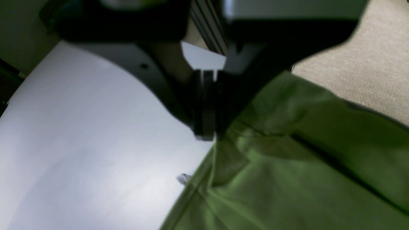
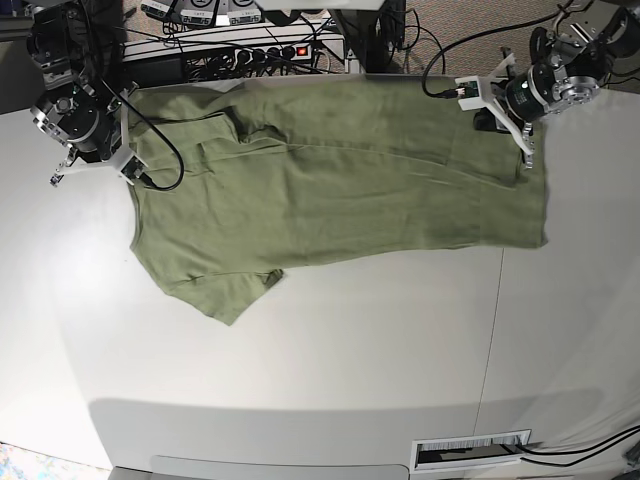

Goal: Fold the T-shirt properly

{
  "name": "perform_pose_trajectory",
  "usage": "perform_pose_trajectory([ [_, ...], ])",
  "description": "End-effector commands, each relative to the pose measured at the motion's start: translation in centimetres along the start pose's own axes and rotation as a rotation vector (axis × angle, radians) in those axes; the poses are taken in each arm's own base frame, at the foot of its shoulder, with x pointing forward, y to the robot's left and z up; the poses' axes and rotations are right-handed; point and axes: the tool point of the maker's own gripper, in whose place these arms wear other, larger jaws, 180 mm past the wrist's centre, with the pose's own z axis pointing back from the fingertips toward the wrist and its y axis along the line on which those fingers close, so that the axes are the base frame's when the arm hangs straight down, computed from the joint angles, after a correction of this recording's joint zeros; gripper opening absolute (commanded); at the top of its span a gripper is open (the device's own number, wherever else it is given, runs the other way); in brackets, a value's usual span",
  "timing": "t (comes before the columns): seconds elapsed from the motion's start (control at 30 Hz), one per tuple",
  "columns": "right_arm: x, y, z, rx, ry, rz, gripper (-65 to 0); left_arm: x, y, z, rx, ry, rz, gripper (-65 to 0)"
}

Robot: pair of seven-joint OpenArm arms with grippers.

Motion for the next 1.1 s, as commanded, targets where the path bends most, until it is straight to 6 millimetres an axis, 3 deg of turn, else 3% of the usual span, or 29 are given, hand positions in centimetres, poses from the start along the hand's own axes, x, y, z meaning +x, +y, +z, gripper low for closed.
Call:
perform_pose_trajectory([
  [0.0,0.4,-1.3,0.5,-0.036,-0.015,0.005,-65.0,-0.6,-0.7,0.4,-0.039,0.03,-0.009,-64.7],
  [0.37,0.4,-1.2,0.5,-0.035,-0.016,0.003,-65.0,2.8,0.5,1.5,-0.004,-0.052,-0.016,-64.7],
  [0.57,0.5,-1.1,0.5,-0.034,-0.02,0.001,-65.0,2.6,1.8,1.8,0.036,-0.044,-0.016,-64.7],
  [0.73,0.7,-1.1,0.5,-0.034,-0.03,0.001,-65.0,0.8,5.9,3.1,0.148,-0.01,0.014,-64.7],
  [0.9,1.5,-1.7,0.6,-0.048,-0.063,-0.004,-65.0,0.0,10.7,4.7,0.242,-0.123,0.211,-64.7],
  [1.07,2.4,-2.9,0.8,-0.078,-0.085,-0.018,-65.0,-3.5,15.4,4.4,0.308,-0.179,0.413,-61.4],
])
